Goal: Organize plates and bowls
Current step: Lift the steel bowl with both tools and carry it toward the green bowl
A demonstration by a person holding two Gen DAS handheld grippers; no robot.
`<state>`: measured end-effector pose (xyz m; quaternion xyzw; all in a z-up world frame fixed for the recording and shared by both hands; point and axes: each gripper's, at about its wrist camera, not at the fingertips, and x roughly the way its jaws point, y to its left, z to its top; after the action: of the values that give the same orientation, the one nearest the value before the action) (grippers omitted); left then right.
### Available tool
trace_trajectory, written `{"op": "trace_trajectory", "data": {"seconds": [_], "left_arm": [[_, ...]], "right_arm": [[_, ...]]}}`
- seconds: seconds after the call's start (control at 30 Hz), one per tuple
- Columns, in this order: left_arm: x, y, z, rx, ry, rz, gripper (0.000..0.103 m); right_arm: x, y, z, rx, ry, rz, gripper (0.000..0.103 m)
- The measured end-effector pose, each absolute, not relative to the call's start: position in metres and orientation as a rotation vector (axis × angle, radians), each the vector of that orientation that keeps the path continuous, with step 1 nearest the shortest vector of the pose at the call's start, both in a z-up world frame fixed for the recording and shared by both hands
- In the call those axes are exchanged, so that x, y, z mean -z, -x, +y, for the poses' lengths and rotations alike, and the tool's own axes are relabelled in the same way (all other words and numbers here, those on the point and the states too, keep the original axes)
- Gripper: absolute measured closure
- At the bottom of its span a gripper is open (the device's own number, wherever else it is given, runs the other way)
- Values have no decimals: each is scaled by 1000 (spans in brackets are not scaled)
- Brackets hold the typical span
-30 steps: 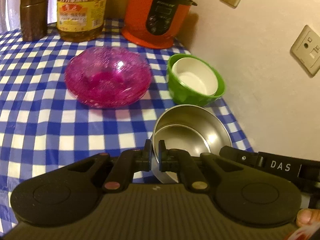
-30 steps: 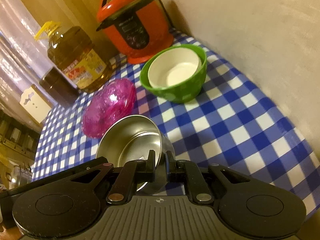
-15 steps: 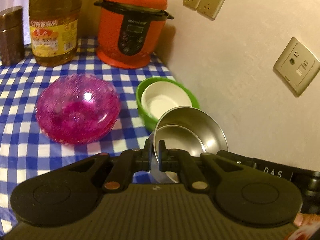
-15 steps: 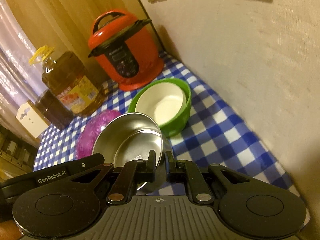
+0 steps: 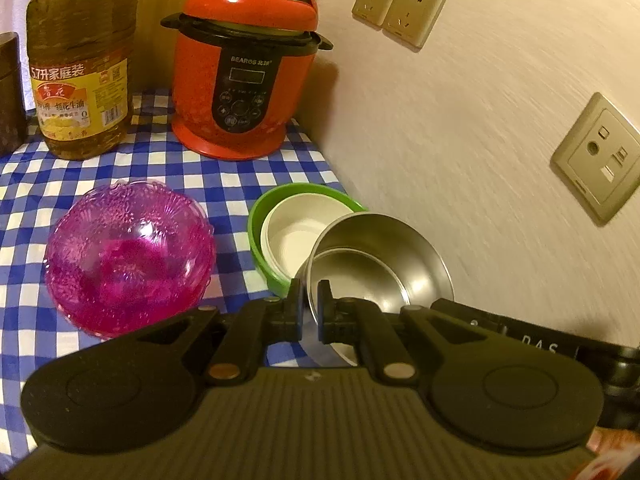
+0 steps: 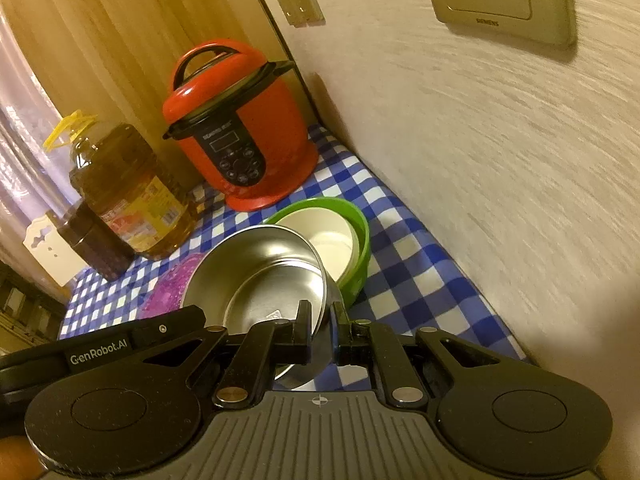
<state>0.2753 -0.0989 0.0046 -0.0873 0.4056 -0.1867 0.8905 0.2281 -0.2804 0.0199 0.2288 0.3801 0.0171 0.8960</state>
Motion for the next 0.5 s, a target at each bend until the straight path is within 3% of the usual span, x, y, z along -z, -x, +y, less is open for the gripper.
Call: {"op": "trace_trajectory", "data": {"seconds": [0.5], "left_arm": [[7,-326,-117,393,146,842,98]], "right_arm": [[-10,-277,-290,-21,-447,794,94]]}}
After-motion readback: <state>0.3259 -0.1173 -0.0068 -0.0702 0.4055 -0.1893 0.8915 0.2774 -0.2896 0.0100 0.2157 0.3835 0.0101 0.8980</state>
